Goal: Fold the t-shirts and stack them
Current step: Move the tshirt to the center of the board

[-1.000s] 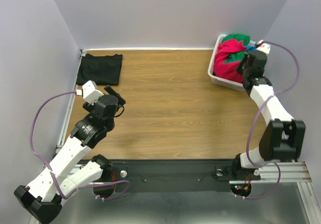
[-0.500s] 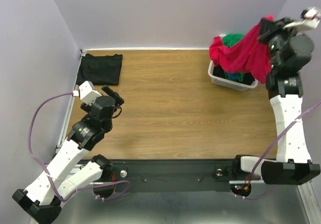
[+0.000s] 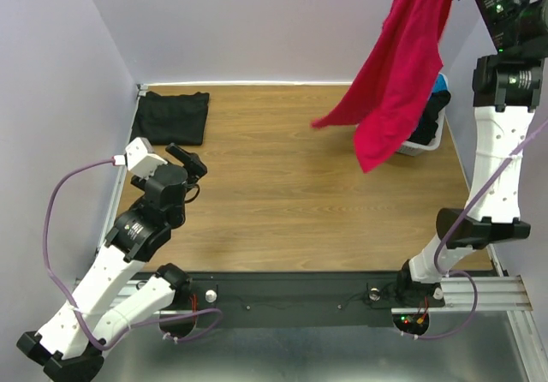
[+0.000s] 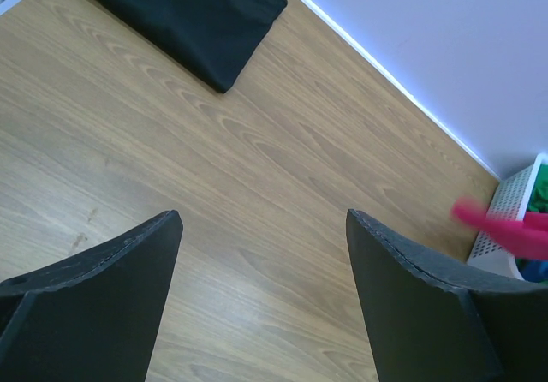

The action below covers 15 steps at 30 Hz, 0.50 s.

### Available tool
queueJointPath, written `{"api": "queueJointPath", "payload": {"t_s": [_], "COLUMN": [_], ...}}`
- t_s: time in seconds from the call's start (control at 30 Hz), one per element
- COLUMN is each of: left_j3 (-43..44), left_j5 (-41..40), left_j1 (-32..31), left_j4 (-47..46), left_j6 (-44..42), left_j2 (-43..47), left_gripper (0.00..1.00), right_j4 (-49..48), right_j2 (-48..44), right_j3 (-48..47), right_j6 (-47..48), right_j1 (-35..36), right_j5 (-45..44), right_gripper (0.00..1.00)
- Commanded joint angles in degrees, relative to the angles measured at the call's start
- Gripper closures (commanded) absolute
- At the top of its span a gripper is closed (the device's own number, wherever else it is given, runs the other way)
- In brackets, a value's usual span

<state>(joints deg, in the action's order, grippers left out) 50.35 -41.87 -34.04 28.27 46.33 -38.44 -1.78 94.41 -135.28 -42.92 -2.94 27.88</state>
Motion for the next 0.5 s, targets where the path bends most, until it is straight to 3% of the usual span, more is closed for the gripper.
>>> {"api": "queueJointPath", "payload": {"t_s": [0.0,0.2,0.3,0.47], "left_j3": [2.65,3.70,3.79,4.06], "left_j5": [-0.85,0.38,1.26,1.26], "left_j1": [-0.06,0.03,-0.06,-0.06], "left_j4": [-1.37,-2.08,-2.17,-1.29], "left_j6": [-0.62,-1.06,-0.98,-0.98], "left_j2": [0.29,-0.50,-1.11,-1.38], "left_gripper": [0.11,0.11,0.11,0.11], "right_j4": [-7.08,-9.56,-9.56,-8.15], "right_j2": [0.16,-1.16,-0.55,3.49], "right_j3": [-4.47,-0.52,0.63,0.46], "right_j6": [-11.65,-12.37,-9.48,-4.99], "right_j1": [1.52,9.34,19.07,28.94], "right_j5": [9.02,10.01,10.53,8.08], "right_gripper": [1.00,0.99,1.00,1.00]}}
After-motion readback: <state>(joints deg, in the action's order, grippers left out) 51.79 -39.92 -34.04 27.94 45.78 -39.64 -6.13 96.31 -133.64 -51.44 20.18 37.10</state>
